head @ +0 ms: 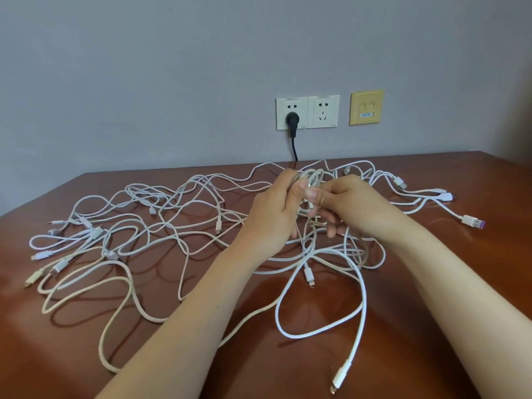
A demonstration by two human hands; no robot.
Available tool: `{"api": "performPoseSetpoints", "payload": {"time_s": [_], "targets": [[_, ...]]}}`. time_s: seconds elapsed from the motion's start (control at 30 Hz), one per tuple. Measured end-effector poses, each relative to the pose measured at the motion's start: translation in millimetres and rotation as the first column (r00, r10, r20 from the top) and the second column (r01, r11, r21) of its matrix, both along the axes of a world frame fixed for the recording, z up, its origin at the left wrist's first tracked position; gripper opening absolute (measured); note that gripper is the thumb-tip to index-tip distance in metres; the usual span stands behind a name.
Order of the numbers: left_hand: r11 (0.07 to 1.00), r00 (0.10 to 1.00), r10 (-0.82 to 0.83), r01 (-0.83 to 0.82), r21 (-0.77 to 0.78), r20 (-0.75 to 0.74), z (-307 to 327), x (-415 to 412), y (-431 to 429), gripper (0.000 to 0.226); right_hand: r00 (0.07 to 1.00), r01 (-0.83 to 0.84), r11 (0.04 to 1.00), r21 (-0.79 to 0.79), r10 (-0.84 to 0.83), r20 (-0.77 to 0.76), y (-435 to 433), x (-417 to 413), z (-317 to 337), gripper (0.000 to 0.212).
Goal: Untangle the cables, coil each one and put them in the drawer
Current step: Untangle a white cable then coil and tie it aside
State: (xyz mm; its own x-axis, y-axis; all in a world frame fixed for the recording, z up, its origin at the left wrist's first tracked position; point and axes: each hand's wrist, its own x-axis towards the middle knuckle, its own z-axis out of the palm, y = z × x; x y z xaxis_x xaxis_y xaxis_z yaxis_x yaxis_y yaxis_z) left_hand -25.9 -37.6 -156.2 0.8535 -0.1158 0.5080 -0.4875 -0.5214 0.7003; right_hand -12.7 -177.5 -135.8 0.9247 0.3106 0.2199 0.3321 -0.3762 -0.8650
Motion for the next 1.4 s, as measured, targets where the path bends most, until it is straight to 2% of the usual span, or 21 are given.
{"api": "performPoseSetpoints", "payload": {"time_s": [0.1, 0.23, 0.33, 0.4, 0.5, 0.57, 0.73, 0.87, 0.97, 1.07, 1.13, 1.23, 1.4], "targets": [[0.999, 0.999, -0.047, 0.047, 0.009, -0.022, 1, 1, 2, 0.025, 0.999, -0.002, 0.998, 0.058, 0.005, -0.050, 1, -2, 0, 0.044], [0.993, 0.993, -0.105, 0.102, -0.064, -0.046, 3, 2, 4, 0.028, 0.989, 0.010, 0.988, 0.155, 0.013, -0.150, 3, -3, -1, 0.041], [0.979, 0.989, -0.131, 0.118, -0.164, -0.070, 3, 1, 3, 0.032, 0.993, 0.072, 0.976, 0.206, -0.051, -0.105, 10, -2, -4, 0.039], [0.964, 0.988, -0.134, 0.114, -0.241, -0.070, 4, -1, 2, 0.029, 0.994, 0.095, 0.962, 0.256, -0.080, -0.069, 16, -2, -5, 0.029], [0.943, 0.985, -0.158, 0.131, -0.307, -0.066, 7, -4, -2, 0.026, 0.996, 0.061, 0.926, 0.372, -0.031, -0.087, 19, -3, -3, 0.015], [0.934, 0.982, -0.178, 0.147, -0.325, -0.069, 8, -5, -3, 0.026, 0.998, 0.054, 0.936, 0.349, -0.060, 0.007, 19, -3, -4, 0.002], [0.904, 0.969, -0.231, 0.180, -0.388, -0.089, 11, -6, -5, 0.022, 0.991, 0.094, 0.918, 0.385, -0.121, 0.049, 20, -4, -4, 0.007], [0.911, 0.978, -0.186, 0.135, -0.389, -0.095, 8, -4, -7, 0.022, 0.987, 0.116, 0.945, 0.306, -0.145, 0.073, 23, -2, -6, 0.010], [0.881, 0.969, -0.182, 0.085, -0.466, -0.167, 4, -2, -10, 0.022, 0.996, 0.083, 0.960, 0.266, -0.089, 0.014, 20, -2, -7, 0.012], [0.813, 0.946, -0.227, 0.052, -0.579, -0.233, 4, 0, -11, 0.023, 0.994, 0.016, 0.949, 0.316, 0.018, -0.105, 16, -4, -6, 0.009], [0.833, 0.952, -0.214, 0.061, -0.549, -0.218, 4, 1, -11, 0.023, 0.992, 0.029, 0.947, 0.319, 0.011, -0.122, 16, -4, -7, 0.008], [0.902, 0.974, -0.158, 0.074, -0.425, -0.165, 1, 1, -9, 0.021, 0.991, 0.061, 0.940, 0.336, -0.017, -0.135, 18, -3, -8, 0.010], [0.954, 0.986, -0.091, 0.046, -0.296, -0.140, -2, 1, -8, 0.028, 0.989, 0.086, 0.931, 0.354, -0.038, -0.140, 22, -2, -10, 0.013]]}}
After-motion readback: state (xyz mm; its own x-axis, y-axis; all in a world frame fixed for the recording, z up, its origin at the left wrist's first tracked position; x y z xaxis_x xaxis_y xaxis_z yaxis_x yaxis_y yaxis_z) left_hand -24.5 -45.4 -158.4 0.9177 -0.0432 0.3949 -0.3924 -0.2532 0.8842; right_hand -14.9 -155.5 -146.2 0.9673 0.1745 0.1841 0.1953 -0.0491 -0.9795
